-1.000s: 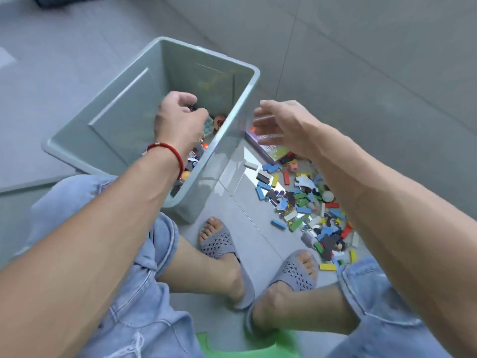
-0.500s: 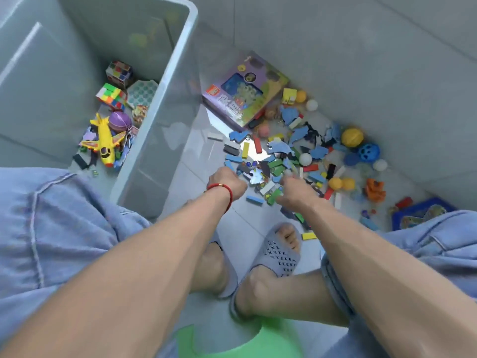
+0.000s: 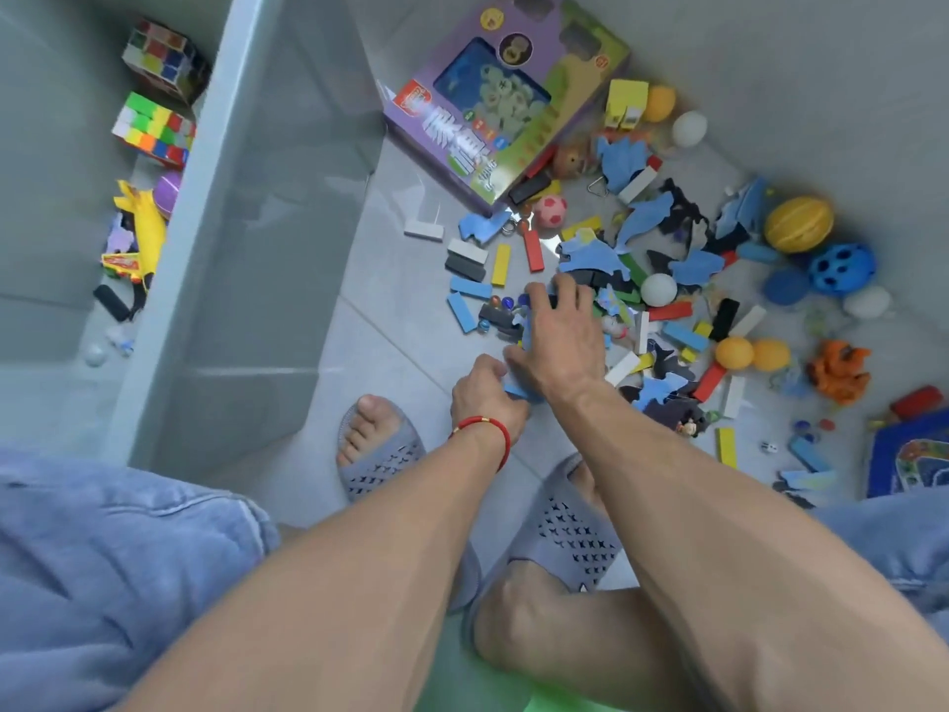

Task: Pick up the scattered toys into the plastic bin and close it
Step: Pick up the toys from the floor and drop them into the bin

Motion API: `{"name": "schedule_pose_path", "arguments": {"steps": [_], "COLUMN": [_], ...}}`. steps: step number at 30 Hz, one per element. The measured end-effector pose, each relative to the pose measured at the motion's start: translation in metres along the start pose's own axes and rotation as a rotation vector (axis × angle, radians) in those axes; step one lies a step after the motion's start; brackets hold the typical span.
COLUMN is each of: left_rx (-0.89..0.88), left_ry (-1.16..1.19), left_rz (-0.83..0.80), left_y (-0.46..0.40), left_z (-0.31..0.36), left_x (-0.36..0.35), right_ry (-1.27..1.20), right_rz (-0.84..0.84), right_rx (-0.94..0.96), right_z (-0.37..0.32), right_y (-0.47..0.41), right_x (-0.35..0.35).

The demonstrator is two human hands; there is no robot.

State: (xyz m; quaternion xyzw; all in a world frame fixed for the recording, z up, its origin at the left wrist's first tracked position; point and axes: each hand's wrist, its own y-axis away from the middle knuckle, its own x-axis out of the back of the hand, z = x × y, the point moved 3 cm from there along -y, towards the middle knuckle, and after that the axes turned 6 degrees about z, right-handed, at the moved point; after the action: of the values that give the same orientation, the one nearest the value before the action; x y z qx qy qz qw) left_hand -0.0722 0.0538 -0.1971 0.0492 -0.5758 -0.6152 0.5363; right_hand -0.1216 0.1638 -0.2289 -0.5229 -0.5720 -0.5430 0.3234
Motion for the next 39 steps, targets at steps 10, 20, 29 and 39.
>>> {"name": "schedule_pose_path", "arguments": {"steps": [10,20,29,39], "left_rx": [0.124,0.187,-0.016,-0.072], "left_ry": [0.201,0.476,1.128,1.284], "left_rz": [0.135,0.162,0.427,0.891], "left_y": [-0.023,0.007,0.063,0.099], "left_z": [-0.009,-0.008,0.045,-0.004], "left_x": [-0.013,0.054,0.183,0.326], "right_ry": [-0.189,-0.537,-1.572,-1.505], "right_rz": [0.070,0.207,-0.061,-0.524], "right_rx": [0.076,-0.318,-0.385,0.027], "right_z": [0.019,0.040,-0.084,-0.246], "right_y": [-0.009,0.001,0.015,0.047], "right_x": [0.011,0.043,0.172,0.280]}}
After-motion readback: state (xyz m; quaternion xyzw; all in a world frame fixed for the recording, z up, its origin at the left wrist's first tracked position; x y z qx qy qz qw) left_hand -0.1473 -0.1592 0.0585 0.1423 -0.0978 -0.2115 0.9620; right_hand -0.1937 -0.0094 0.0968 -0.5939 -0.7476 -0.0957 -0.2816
